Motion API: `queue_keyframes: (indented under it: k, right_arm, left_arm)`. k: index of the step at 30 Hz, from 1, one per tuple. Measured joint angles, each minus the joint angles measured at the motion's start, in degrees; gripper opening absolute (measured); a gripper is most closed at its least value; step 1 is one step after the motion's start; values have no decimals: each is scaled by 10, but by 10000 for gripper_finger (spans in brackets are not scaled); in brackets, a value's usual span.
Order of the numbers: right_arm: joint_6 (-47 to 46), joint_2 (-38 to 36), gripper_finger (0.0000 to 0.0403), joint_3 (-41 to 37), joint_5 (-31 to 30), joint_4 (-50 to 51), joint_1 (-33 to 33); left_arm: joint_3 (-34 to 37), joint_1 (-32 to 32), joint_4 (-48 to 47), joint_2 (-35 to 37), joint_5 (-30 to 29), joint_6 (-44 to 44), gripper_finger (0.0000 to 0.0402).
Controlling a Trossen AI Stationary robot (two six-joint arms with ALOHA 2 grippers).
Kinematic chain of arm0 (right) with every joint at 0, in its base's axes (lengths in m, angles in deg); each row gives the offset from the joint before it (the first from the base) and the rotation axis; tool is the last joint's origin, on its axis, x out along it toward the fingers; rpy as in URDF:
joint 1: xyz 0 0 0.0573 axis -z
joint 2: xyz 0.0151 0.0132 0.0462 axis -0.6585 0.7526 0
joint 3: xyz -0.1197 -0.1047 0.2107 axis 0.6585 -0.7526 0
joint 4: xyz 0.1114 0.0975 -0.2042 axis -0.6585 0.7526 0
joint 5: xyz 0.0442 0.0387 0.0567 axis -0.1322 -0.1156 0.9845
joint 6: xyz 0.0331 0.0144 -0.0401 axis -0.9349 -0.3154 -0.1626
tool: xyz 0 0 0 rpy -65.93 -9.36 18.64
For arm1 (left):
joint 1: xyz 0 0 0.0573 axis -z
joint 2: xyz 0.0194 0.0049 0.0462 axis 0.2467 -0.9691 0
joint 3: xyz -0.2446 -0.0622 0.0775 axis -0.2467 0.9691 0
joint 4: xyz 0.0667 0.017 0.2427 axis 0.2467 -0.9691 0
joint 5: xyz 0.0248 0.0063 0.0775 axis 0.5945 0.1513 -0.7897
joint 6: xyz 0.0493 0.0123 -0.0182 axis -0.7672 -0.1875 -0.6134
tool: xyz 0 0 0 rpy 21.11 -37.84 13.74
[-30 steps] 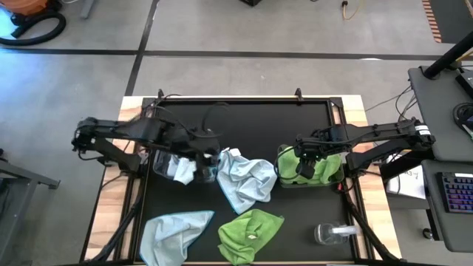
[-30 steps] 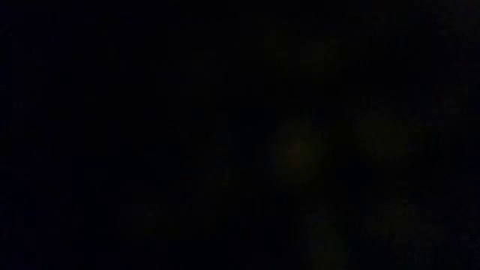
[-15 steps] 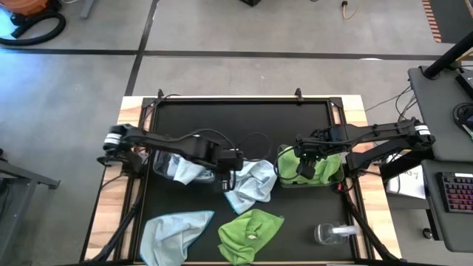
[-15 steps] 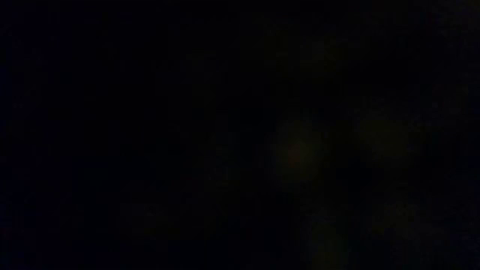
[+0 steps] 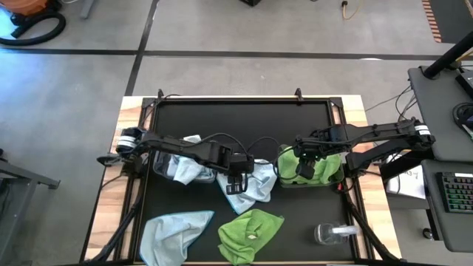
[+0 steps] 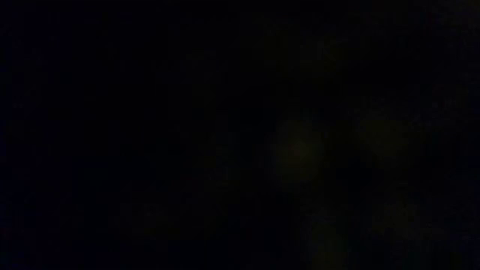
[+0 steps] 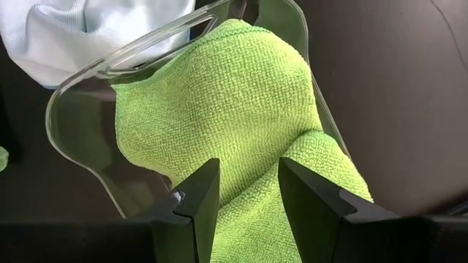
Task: Sort microfiber towel by color & place in baskets
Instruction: Put the blue towel into the left transparent bin
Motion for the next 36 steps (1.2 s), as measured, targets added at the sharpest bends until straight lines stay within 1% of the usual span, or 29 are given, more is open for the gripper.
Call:
queue_keyframes:
  k: [3, 7, 15, 22, 30, 33, 36]
  right_arm:
    - [6, 0, 137, 0, 0, -2, 0]
    - [7, 0, 137, 0, 0, -16, 0]
    - [7, 0, 137, 0, 0, -17, 0]
    - [6, 0, 137, -3, 0, -17, 0]
    - [7, 0, 137, -10, 0, -17, 0]
    - [7, 0, 137, -17, 0, -19, 0]
    - [6, 0, 137, -30, 0, -25, 0]
  left_arm:
    - [0, -1, -1, -14, 1, -2, 112]
    - [0, -2, -2, -35, 19, -21, 113]
    - [0, -19, 3, -76, 20, -60, 113]
    - [0, -47, 14, -88, 20, -76, 113]
    - [0, -56, 17, -102, 20, -86, 112]
    - [0, -57, 17, -106, 20, -91, 108]
    - [0, -58, 17, -108, 20, -92, 91]
